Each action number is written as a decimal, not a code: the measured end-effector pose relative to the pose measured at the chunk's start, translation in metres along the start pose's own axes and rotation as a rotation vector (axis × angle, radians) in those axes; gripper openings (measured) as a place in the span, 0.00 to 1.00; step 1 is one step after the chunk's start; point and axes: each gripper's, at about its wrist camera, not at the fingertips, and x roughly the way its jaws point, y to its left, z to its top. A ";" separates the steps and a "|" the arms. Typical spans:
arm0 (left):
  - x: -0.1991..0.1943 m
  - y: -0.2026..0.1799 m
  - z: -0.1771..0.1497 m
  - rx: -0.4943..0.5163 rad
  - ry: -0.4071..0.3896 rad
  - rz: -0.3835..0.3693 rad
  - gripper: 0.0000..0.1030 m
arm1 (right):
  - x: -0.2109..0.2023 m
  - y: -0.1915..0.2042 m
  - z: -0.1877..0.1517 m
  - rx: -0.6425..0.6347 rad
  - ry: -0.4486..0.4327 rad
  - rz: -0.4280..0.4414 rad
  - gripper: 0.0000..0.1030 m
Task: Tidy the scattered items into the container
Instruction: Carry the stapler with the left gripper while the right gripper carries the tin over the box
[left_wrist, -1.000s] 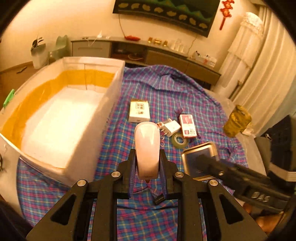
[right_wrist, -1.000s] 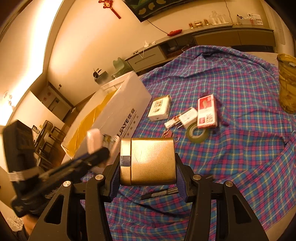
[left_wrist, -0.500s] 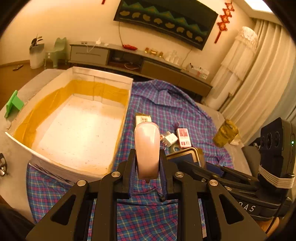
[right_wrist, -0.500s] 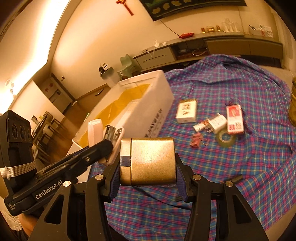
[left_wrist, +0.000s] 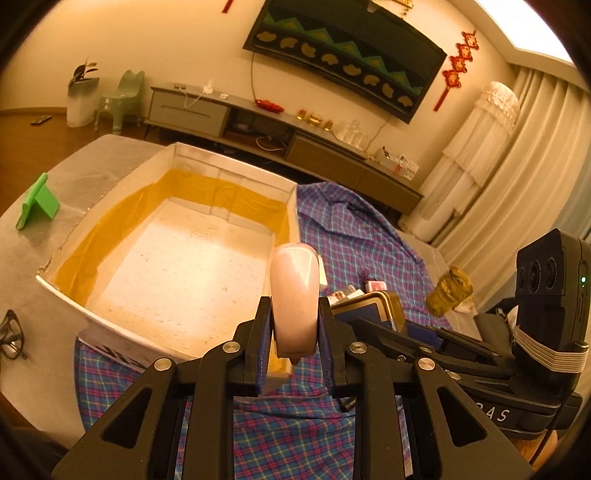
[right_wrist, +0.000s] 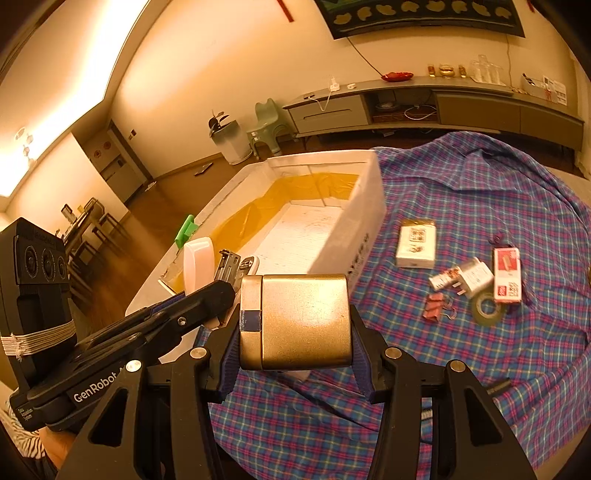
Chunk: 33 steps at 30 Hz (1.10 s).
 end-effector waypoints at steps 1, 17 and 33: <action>-0.002 0.004 0.002 -0.006 -0.005 0.001 0.22 | 0.003 0.004 0.002 -0.006 0.002 0.000 0.50; -0.007 0.060 0.027 -0.107 -0.032 -0.007 0.22 | 0.040 0.040 0.025 -0.081 0.047 -0.012 0.50; 0.006 0.074 0.053 -0.122 -0.037 -0.023 0.22 | 0.061 0.055 0.048 -0.130 0.066 -0.036 0.50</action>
